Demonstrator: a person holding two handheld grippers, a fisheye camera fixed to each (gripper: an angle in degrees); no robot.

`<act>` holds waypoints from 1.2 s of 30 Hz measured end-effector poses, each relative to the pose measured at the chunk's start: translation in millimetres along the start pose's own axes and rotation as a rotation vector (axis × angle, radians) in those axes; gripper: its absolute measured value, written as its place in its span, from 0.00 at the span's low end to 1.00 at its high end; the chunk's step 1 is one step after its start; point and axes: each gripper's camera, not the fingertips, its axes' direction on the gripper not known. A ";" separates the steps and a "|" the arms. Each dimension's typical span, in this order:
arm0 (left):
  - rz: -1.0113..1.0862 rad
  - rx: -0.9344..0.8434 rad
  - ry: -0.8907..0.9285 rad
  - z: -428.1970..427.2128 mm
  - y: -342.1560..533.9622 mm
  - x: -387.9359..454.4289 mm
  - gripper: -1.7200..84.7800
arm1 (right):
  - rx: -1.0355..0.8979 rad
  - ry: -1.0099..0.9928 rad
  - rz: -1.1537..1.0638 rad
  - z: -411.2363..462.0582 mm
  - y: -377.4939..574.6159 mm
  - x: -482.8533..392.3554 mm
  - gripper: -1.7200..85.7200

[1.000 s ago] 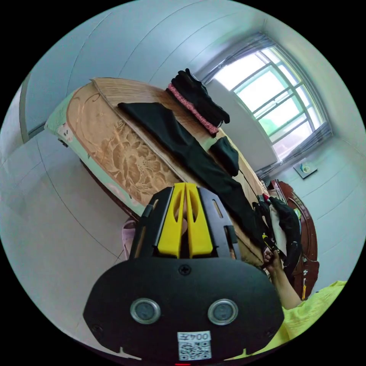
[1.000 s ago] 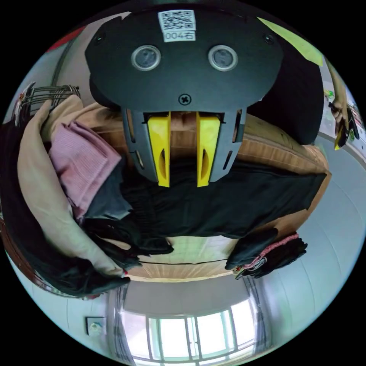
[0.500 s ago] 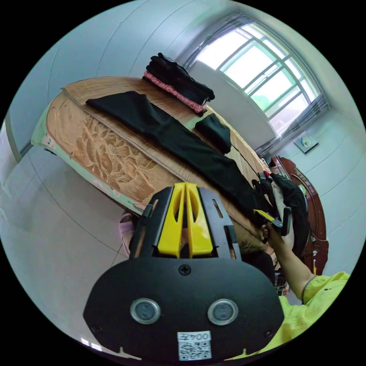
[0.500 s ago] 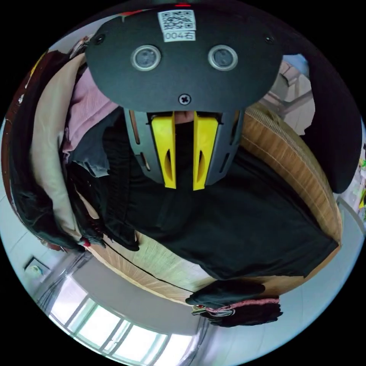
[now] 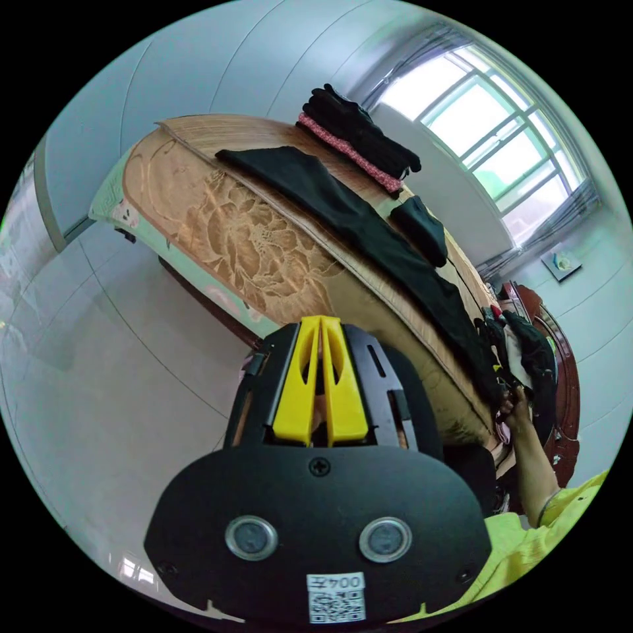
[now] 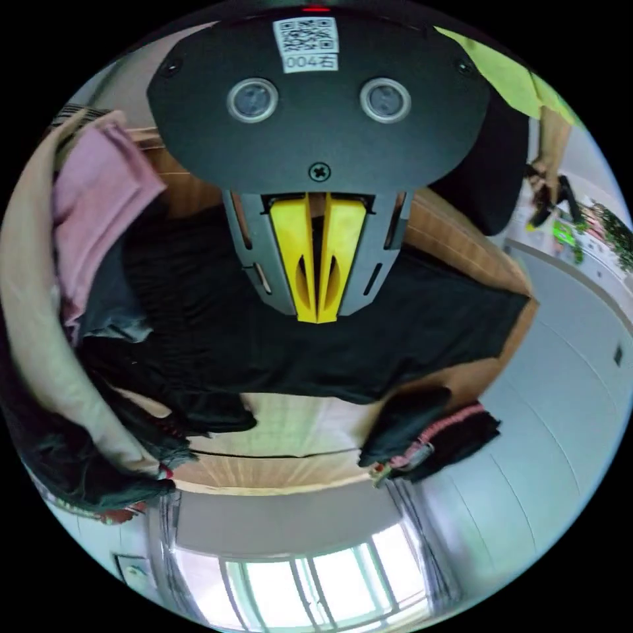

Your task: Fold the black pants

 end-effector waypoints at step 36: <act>-0.179 0.126 -0.128 109.8 -263.2 -84.9 0.09 | 0.021 -0.414 0.157 110.9 -5.8 -15.0 0.01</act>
